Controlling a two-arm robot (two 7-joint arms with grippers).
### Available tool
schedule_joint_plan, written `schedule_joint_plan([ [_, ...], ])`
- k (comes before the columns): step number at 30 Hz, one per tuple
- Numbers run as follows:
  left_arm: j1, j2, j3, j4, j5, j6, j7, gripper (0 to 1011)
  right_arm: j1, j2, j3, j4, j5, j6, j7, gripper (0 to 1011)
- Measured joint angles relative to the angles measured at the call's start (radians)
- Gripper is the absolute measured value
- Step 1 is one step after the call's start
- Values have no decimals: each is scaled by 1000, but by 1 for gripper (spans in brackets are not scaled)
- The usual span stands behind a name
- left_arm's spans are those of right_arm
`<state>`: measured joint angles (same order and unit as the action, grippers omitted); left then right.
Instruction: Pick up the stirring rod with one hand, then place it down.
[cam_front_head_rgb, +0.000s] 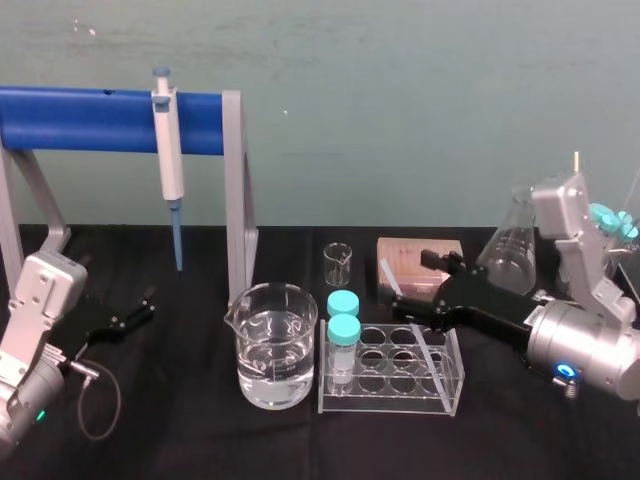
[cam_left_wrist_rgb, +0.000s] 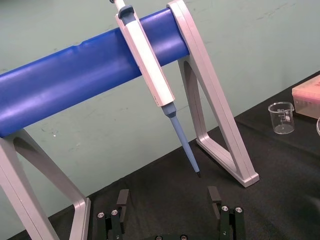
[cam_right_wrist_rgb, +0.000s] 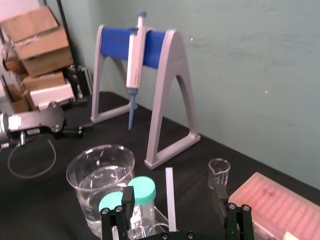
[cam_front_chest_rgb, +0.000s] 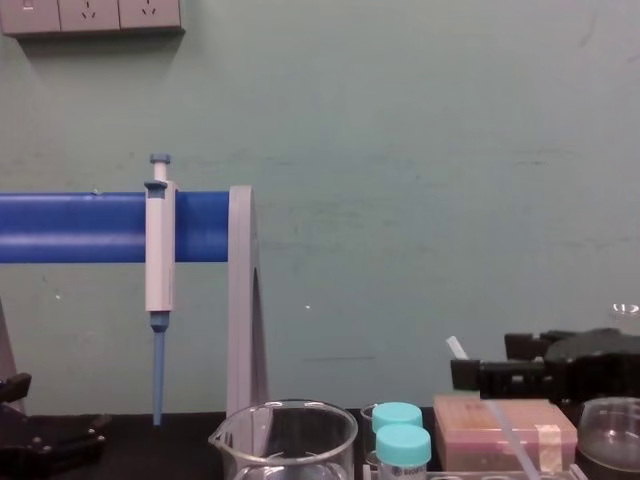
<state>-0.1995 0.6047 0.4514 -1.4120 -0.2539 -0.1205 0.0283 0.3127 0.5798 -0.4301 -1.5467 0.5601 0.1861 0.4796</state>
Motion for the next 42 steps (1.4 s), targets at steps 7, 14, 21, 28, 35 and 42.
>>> schedule_joint_plan([
  [7,0,0,0,0,0,0,0,1000,45,-18,-38,58,-35,36,11,1000],
  [14,0,0,0,0,0,0,0,1000,73,-28,-60,87,-49,53,36,1000],
  [21,0,0,0,0,0,0,0,1000,84,-22,-75,93,-69,62,43,1000],
  [28,0,0,0,0,0,0,0,1000,85,-22,-76,92,-70,62,42,1000],
  [35,0,0,0,0,0,0,0,1000,84,-22,-73,92,-66,62,42,947],
  [42,0,0,0,0,0,0,0,1000,83,-23,-72,91,-65,62,42,768],
])
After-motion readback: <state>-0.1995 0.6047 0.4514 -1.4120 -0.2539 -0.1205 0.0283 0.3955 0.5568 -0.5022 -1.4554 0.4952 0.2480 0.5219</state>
